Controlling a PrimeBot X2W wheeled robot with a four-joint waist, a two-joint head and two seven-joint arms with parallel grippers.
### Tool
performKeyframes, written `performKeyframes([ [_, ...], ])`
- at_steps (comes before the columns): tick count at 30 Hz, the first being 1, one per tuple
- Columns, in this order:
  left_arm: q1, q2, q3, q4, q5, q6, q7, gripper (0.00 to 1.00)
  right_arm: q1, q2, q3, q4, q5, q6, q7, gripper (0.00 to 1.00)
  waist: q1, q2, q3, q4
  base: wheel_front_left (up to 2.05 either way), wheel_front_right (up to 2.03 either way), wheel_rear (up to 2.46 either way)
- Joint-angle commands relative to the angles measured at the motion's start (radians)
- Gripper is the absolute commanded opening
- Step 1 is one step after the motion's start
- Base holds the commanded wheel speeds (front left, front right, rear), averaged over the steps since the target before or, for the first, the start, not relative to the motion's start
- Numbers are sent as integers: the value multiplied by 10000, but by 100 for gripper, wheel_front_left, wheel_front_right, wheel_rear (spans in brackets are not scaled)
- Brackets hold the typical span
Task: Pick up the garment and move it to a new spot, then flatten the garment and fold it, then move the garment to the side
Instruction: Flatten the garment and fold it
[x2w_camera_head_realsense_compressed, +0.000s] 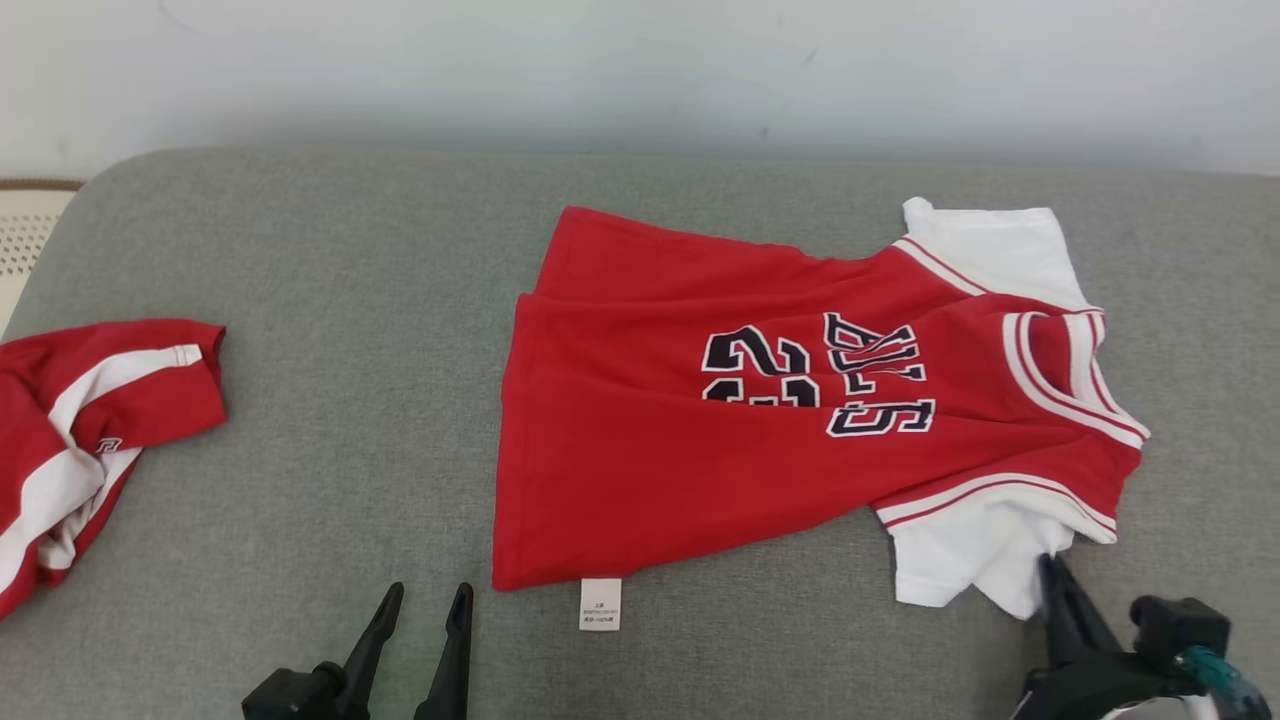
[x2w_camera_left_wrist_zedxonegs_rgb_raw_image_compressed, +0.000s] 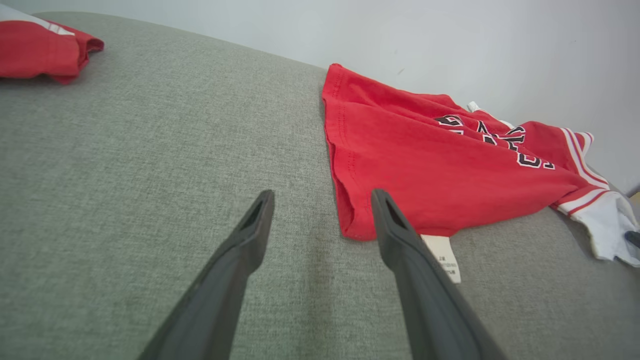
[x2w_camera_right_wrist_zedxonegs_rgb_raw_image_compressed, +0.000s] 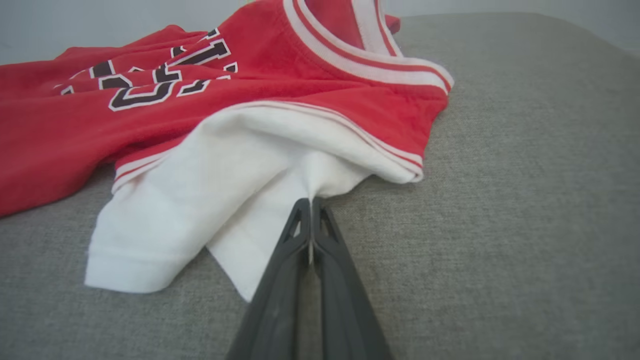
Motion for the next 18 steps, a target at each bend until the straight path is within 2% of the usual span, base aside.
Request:
performKeyframes([
  [1, 150, 7, 16, 0, -162, 25, -37, 100, 186, -199, -39, -191, 41, -10, -2, 0, 0, 0, -187, -201, 0, 0, 0],
  [11, 345, 6, -103, 65, -402, 118, -37, 100, 997, -1068, 80, -876, 355, -10, -2, 0, 0, 0, -652, -839, 0, 0, 0],
  [12, 389, 4, -115, 99, -416, 131, -37, 100, 1074, -1100, 17, -906, 409, -10, -1, 37, 0, 0, -700, -892, 0, 0, 0],
  [13, 433, 6, -110, 137, -414, 142, -37, 100, 1154, -1111, -6, -917, 408, -10, -1, 100, 0, 0, -764, -944, 0, 0, 0],
  [18, 626, 6, -27, 246, -391, 180, -37, 100, 1537, -944, -269, -1130, 216, -10, -1, 100, 0, 0, -1116, -1089, 0, 0, 0],
])
